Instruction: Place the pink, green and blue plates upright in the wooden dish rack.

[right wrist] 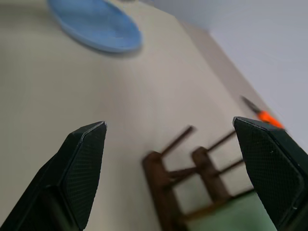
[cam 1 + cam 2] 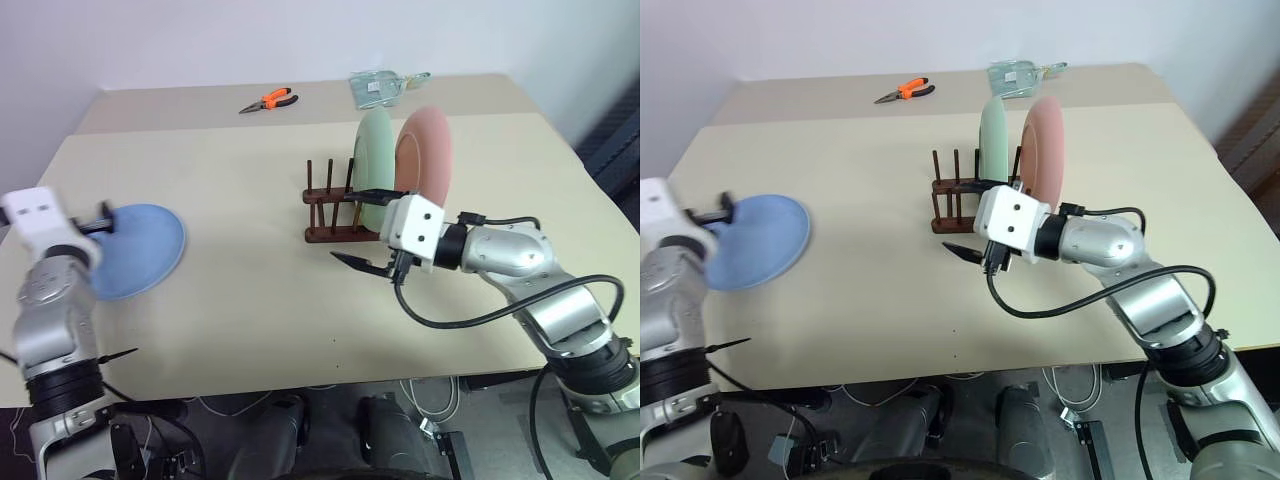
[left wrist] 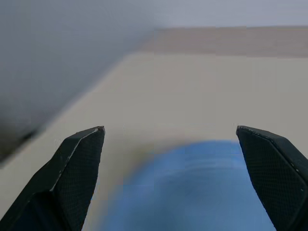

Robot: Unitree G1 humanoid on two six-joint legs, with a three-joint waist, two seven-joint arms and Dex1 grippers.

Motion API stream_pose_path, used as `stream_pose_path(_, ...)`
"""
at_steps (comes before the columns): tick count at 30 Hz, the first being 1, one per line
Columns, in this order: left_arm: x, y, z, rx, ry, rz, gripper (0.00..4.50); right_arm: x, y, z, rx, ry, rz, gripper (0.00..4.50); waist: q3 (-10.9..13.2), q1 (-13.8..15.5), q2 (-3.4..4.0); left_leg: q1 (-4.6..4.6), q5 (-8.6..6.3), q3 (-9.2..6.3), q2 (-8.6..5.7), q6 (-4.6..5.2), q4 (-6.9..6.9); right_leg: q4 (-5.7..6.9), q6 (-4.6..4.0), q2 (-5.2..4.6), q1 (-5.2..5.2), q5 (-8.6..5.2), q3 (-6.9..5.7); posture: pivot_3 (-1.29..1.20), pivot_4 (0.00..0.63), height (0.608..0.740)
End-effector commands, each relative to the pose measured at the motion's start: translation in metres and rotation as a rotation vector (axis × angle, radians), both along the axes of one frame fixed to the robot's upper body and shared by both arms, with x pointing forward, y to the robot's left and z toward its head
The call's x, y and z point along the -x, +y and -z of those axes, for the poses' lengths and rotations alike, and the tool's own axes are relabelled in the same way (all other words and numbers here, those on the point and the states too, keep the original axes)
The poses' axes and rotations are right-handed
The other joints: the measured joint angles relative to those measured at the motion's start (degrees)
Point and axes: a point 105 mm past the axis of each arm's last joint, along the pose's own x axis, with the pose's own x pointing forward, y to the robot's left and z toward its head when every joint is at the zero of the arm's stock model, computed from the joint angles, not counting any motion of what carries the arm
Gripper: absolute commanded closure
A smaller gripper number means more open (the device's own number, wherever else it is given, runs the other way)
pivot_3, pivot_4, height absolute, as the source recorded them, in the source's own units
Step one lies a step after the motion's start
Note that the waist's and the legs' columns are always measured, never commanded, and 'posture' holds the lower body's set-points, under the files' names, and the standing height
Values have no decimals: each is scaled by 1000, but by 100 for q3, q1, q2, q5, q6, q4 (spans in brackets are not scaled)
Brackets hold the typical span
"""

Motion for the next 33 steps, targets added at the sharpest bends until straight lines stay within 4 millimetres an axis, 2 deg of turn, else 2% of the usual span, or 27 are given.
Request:
stream_pose_path(1, 21, 7, 15, 123, -1, -69, 1, 1, 5, -10, -3, -61, -37, 203, -2, 23, -4, 0, -1, 0, 0, -1, 3, -2, 0, 0, 0, 0, -3, 0, 150, 719)
stream_pose_path(3, 25, -1, 28, 245, -6, -36, 1, 0, 7, -9, -5, -60, -46, 203, -4, 47, -13, 0, -3, -6, -1, -3, 15, -1, 0, 4, 1, 0, -13, 0, 150, 719)
stream_pose_path(9, 23, -34, 47, 457, -9, 119, 1, -1, 10, -8, -4, -59, -62, 203, -6, 77, -20, 1, -5, -14, 1, -5, 40, 2, -2, 7, 6, 0, -18, 0, 150, 719)
stream_pose_path(12, 21, -43, 53, 553, -32, 133, 826, -1, 12, -8, -11, -66, -62, 0, -7, 79, -18, 2, -5, -12, 1, -5, 39, 3, -1, 7, 6, 0, -16, 0, 150, 719)
stream_pose_path(15, 18, -39, 55, 605, -53, 99, 2293, -1, 12, -8, -15, -64, -54, 0, -8, 100, -19, 2, -5, -13, 1, -6, 39, 4, -2, 7, 7, 0, -16, 0, 150, 719)
stream_pose_path(18, 9, -45, 49, 590, -47, 143, 3718, 0, 11, -8, -19, -44, -49, 0, -8, 135, -19, 2, -5, -12, 1, -6, 40, 4, -2, 7, 6, 0, -15, 0, 150, 719)
stream_pose_path(19, 5, -49, 44, 564, -44, 174, 4255, 0, 10, -8, -18, -40, -47, 0, -8, 139, -20, 2, -5, -12, 1, -6, 40, 3, -2, 7, 6, 0, -15, 0, 150, 719)
stream_pose_path(20, -2, -55, 34, 521, -61, 221, 4434, 1, 10, -8, -17, -38, -45, 0, -8, 149, -20, 2, -5, -12, 1, -6, 40, 3, -2, 7, 7, 0, -15, 0, 150, 719)
stream_pose_path(23, -19, -77, -6, 400, -155, 373, 4434, 1, 11, -12, -16, -57, -41, 0, -8, 157, -21, 1, -5, -11, 0, -6, 43, 1, -3, 5, 7, 0, -15, 0, 150, 719)
stream_pose_path(26, -34, -114, -61, 256, -251, 579, 4434, -2, 18, -20, -1, -167, -34, 0, -6, 150, -24, -1, -5, -12, 0, -6, 45, 1, -4, 6, 7, 0, -16, 0, 150, 719)
stream_pose_path(28, -39, -139, -87, 166, -270, 704, 4434, -2, 27, -21, 7, -210, -47, 0, -6, 136, -25, -6, -5, -11, 0, -7, 45, 3, -5, 7, 9, 1, -15, 0, 150, 719)
stream_pose_path(33, -40, -189, -124, 9, -273, 932, 4434, -13, 46, -15, 113, -378, -47, 0, -7, 1, -23, -5, 9, -6, 1, -49, 39, 11, -3, 10, 8, 2, -9, 0, 150, 719)
